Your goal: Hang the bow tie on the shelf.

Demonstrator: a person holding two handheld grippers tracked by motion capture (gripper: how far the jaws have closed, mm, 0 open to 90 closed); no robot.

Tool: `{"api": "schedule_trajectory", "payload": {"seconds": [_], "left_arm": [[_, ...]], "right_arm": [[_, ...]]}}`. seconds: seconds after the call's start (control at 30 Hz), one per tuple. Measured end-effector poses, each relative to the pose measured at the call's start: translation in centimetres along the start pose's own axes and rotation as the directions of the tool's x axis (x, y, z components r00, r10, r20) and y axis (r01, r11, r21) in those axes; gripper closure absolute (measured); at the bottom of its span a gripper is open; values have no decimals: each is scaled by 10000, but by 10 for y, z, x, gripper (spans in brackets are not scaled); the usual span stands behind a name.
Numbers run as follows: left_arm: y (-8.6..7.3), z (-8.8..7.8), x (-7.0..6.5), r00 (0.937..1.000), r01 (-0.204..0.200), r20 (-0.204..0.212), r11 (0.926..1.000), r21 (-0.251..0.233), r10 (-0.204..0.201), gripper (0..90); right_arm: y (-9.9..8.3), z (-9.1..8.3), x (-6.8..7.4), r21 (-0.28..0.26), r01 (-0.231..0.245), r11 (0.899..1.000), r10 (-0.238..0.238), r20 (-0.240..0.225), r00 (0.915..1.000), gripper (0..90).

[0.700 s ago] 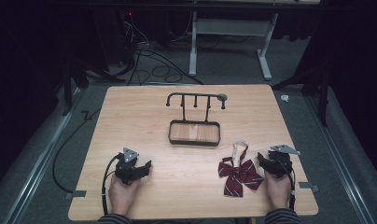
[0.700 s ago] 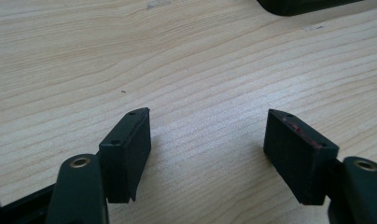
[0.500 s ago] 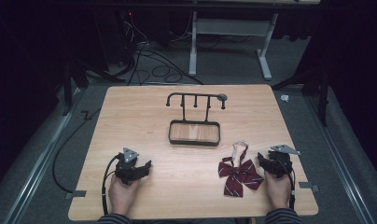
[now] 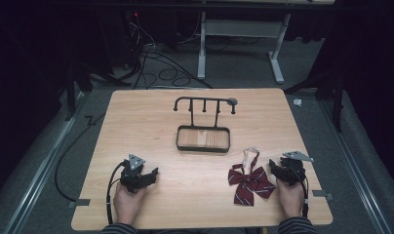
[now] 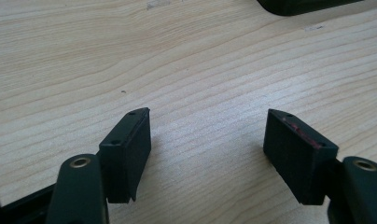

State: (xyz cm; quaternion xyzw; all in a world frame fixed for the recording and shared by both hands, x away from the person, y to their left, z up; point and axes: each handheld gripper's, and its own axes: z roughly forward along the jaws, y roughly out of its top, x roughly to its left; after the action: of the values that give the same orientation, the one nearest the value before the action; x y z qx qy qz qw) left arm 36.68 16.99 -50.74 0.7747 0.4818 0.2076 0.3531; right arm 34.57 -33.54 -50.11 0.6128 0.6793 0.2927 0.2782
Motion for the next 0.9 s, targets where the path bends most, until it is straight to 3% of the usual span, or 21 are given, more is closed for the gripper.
{"api": "schedule_trajectory", "payload": {"seconds": [0.47, 0.9], "left_arm": [[0, 0, 0, 10000, 5, -5, 10000, -1, -5, 324], [0, 0, 0, 10000, 1, -4, 10000, 2, -1, 322]], "right_arm": [[-2, -2, -1, -42, 130, 9999, -131, -232, 9996, 555], [3, -19, 0, -235, 230, 9995, -253, -1013, 9945, 631]]}}
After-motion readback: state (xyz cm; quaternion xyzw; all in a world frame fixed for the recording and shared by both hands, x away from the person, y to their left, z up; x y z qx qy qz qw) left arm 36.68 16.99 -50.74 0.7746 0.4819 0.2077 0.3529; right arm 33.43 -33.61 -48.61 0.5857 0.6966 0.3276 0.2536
